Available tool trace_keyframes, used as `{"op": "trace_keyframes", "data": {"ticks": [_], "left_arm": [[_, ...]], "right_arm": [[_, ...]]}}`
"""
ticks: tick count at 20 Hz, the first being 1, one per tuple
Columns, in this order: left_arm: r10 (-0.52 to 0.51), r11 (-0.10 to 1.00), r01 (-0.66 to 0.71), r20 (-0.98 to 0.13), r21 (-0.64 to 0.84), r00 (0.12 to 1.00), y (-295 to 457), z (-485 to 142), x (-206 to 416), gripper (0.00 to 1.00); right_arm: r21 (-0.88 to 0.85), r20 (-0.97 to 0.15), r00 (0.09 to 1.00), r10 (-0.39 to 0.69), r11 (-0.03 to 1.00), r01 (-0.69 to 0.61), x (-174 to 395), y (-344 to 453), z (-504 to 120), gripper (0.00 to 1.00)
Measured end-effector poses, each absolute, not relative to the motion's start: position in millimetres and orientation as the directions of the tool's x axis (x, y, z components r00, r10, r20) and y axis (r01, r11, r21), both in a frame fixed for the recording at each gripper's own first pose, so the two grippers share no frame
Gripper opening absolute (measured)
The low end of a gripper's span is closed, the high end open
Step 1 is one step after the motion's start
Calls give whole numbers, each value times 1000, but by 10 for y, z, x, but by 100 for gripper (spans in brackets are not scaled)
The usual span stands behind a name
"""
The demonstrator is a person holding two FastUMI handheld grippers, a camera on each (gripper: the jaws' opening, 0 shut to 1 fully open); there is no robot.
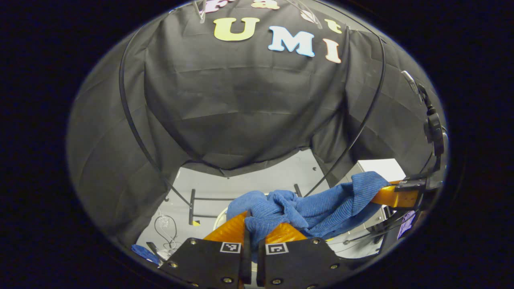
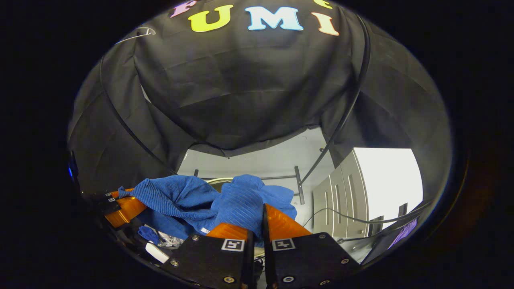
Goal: Grasp the clothes on the hanger with both hands and then place them into the laundry hamper below.
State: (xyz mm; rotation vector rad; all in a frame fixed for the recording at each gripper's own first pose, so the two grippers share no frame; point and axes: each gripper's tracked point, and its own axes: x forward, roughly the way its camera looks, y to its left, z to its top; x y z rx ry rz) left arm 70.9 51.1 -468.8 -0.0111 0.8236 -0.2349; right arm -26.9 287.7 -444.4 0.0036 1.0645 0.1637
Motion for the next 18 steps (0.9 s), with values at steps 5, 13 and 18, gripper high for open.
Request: {"op": "trace_keyframes", "data": {"ticks": [5,13,18], "left_arm": [[-180,980,176,-769,-89,613,586,-4776,493,59],[-62,995,97,-670,14,739,436,-3582,767,94],[-17,1000,8,-502,-20,864,-166,-2430,859,95]], "right_arm": [[160,-887,407,217,972,-171,-442,2917,-4415,75],[146,-799,575,177,984,-100,-87,2027,-3737,96],[128,-631,755,175,984,-122,419,1334,-2822,95]]}}
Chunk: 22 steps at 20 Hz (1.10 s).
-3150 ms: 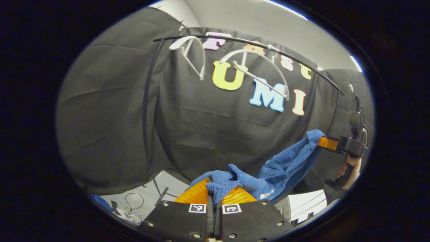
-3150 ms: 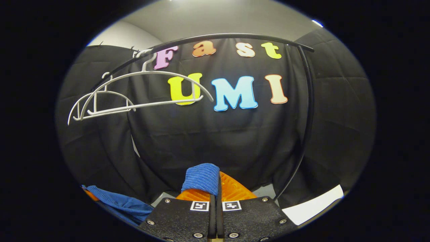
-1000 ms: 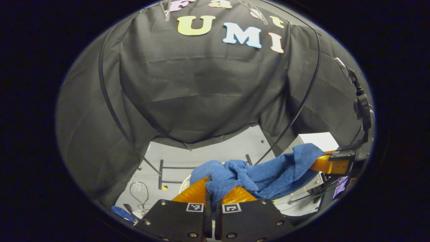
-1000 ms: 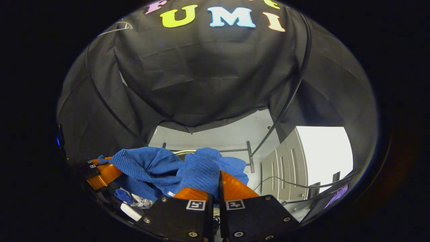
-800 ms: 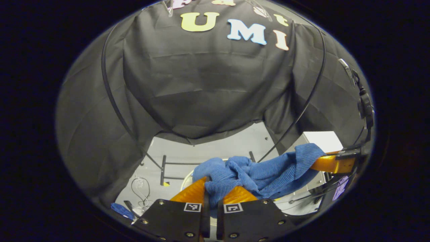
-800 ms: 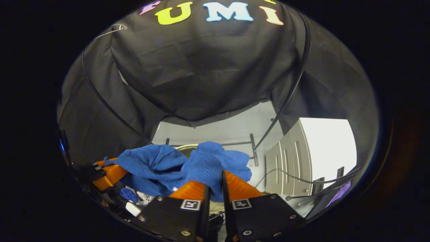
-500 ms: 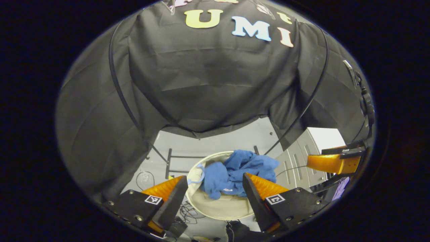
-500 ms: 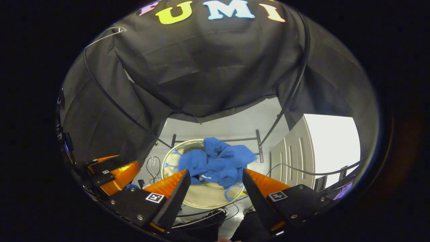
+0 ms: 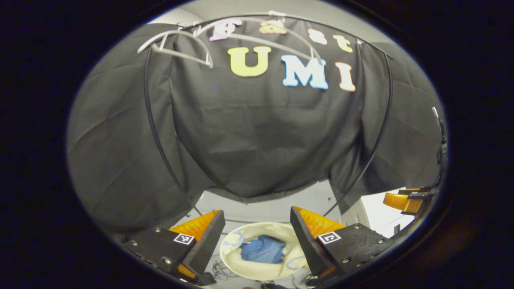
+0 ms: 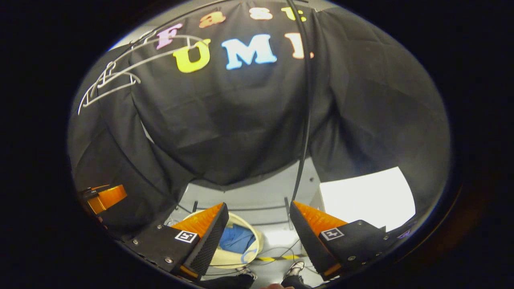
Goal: Grasp the clothes on the hanger with both hands and then place them into the laundry hamper below.
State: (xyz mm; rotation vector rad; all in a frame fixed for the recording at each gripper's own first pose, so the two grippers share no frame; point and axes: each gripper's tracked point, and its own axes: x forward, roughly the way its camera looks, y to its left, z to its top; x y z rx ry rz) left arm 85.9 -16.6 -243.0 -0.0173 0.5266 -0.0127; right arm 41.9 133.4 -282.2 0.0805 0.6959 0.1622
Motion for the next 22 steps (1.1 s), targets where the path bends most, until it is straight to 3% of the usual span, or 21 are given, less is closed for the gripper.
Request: {"op": "trace_keyframes", "data": {"ticks": [6,13,17,19,21,22], "left_arm": [[46,994,-67,-219,-90,975,-616,-965,966,94],[117,983,-103,94,-149,989,-535,268,386,93],[132,973,-108,110,-202,985,-355,438,181,92],[150,975,-128,115,-180,982,-192,493,99,94],[166,975,-145,115,-169,979,29,453,46,92],[160,976,-142,103,-166,982,84,402,43,93]], "right_arm": [[135,-382,897,221,974,-182,858,847,-1726,92],[147,-106,977,187,974,-171,1159,305,-670,95],[170,45,995,87,981,-93,1049,26,-242,95],[163,74,996,46,985,-58,964,-41,-169,90],[131,68,997,29,991,-38,905,-12,-176,90],[109,57,998,24,994,-30,871,8,-202,95]]}}
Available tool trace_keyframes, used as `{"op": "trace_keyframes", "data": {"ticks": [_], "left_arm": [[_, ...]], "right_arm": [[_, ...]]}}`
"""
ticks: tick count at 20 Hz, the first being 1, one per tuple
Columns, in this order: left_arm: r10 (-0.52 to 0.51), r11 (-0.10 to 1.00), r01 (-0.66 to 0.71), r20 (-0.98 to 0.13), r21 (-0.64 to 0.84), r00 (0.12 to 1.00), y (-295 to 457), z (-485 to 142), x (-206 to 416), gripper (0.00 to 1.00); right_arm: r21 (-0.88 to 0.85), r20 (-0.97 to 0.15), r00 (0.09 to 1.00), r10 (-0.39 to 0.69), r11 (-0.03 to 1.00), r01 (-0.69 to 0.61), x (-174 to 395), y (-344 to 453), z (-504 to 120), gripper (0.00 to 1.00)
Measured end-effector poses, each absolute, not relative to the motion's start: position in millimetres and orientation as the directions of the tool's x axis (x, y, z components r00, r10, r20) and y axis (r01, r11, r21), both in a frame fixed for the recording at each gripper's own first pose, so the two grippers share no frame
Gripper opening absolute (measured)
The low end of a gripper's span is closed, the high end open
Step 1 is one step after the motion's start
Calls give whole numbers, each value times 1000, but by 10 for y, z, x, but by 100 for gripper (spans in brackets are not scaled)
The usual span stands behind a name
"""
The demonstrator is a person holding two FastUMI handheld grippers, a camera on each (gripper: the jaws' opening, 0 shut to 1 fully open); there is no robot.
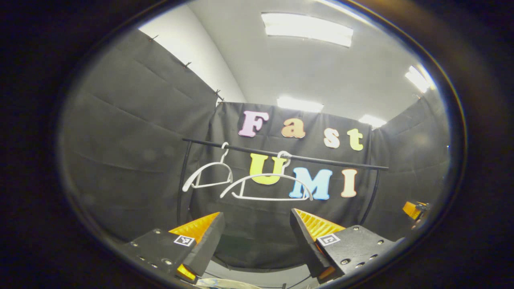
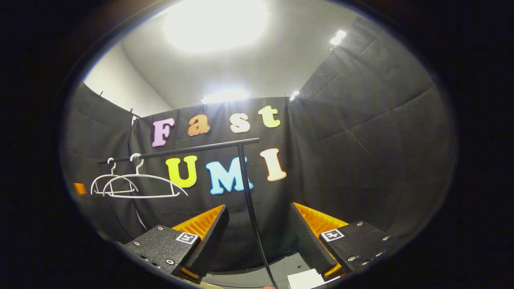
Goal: Grasp the clothes on the hanger with both hands and then place them into the laundry hamper below.
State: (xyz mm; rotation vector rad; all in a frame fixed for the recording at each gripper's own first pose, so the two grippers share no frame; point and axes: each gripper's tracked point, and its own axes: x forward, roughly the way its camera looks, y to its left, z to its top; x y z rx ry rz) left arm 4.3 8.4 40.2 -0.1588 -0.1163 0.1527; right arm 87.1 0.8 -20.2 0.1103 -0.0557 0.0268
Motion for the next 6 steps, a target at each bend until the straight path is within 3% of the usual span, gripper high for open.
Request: {"op": "trace_keyframes", "data": {"ticks": [6], "left_arm": [[123,989,-115,85,-92,989,312,341,15,94]], "right_arm": [[15,27,1000,1,1000,-2,650,199,-204,95]]}}
